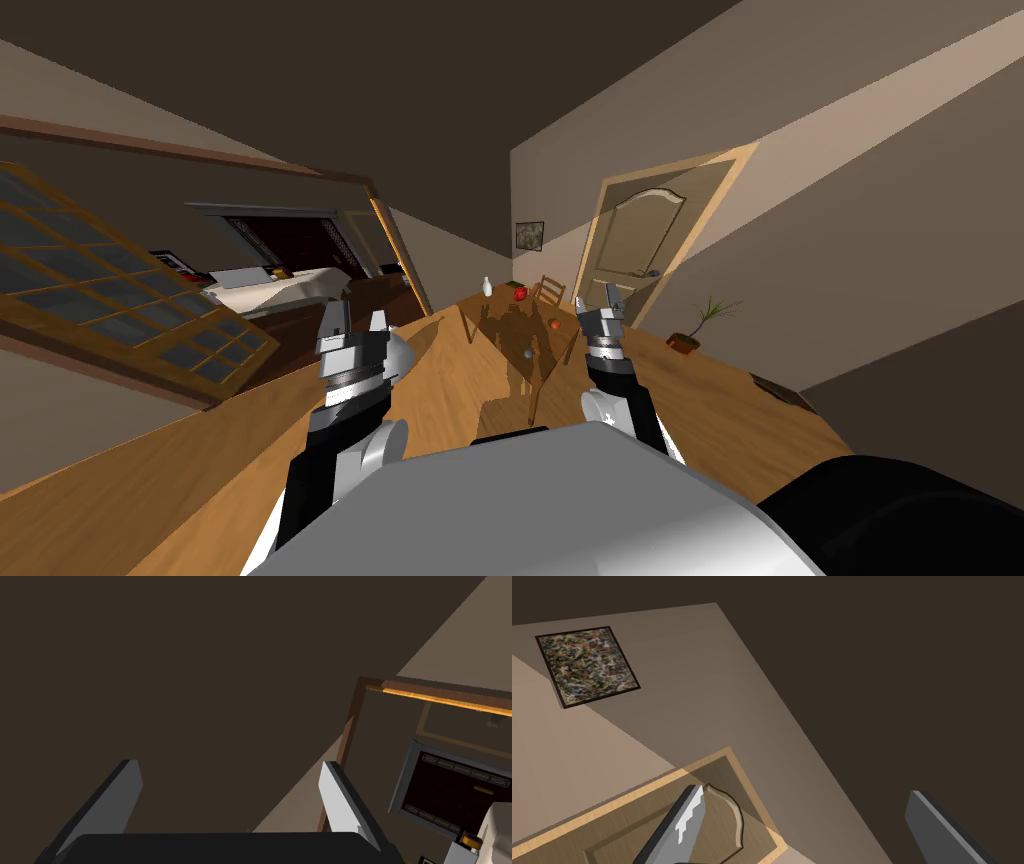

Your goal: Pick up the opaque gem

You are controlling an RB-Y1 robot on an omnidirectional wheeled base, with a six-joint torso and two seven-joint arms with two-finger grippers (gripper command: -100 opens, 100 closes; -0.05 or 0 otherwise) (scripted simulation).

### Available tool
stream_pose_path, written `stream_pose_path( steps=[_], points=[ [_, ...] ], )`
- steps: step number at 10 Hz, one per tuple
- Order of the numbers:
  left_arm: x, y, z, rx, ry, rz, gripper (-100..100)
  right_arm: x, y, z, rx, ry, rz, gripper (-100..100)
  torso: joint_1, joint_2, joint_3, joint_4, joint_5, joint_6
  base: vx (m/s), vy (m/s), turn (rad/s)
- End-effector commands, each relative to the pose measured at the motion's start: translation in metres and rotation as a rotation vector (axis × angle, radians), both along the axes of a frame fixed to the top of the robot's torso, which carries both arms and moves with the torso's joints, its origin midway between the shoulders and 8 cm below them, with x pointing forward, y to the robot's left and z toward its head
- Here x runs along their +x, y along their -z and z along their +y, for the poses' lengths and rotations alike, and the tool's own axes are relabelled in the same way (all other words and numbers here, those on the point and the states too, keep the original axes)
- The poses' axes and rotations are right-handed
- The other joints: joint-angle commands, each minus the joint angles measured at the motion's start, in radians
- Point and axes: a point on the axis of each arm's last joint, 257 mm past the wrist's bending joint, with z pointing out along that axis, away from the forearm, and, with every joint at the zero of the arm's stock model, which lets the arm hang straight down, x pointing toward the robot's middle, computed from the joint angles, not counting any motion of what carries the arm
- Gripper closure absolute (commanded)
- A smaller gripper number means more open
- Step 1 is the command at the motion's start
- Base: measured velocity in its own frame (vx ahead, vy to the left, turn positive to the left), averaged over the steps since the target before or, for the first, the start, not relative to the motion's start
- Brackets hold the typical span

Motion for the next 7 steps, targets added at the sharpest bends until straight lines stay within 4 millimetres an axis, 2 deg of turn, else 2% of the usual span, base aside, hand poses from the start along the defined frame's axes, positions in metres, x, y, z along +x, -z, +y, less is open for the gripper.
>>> stream_pose_path(
  steps=[1, 3, 7],
  points=[
    [0.0, 0.0, 0.0, 0.0, 0.0, 0.0, 0, 0.006, 0.007, 0.0, -0.003, -0.03, 0.008, -100, 0.0, 0.0, 0.0, 0.0, 0.0, 0.0, -0.012, -0.071, 0.306],
    [0.0, 0.0, 0.0, 0.0, 0.0, 0.0, 0, 0.012, 0.015, -0.002, 0.008, -0.057, 0.018, -100, -0.008, 0.001, 0.0, 0.0, -0.002, -0.001, -0.019, -0.131, 0.295],
    [0.0, 0.0, 0.0, 0.0, 0.0, 0.0, 0, 0.032, 0.041, -0.019, 0.081, -0.115, 0.049, -100, -0.009, 0.0, 0.0, 0.0, -0.002, 0.0, -0.021, -0.132, 0.317]
  ],
)
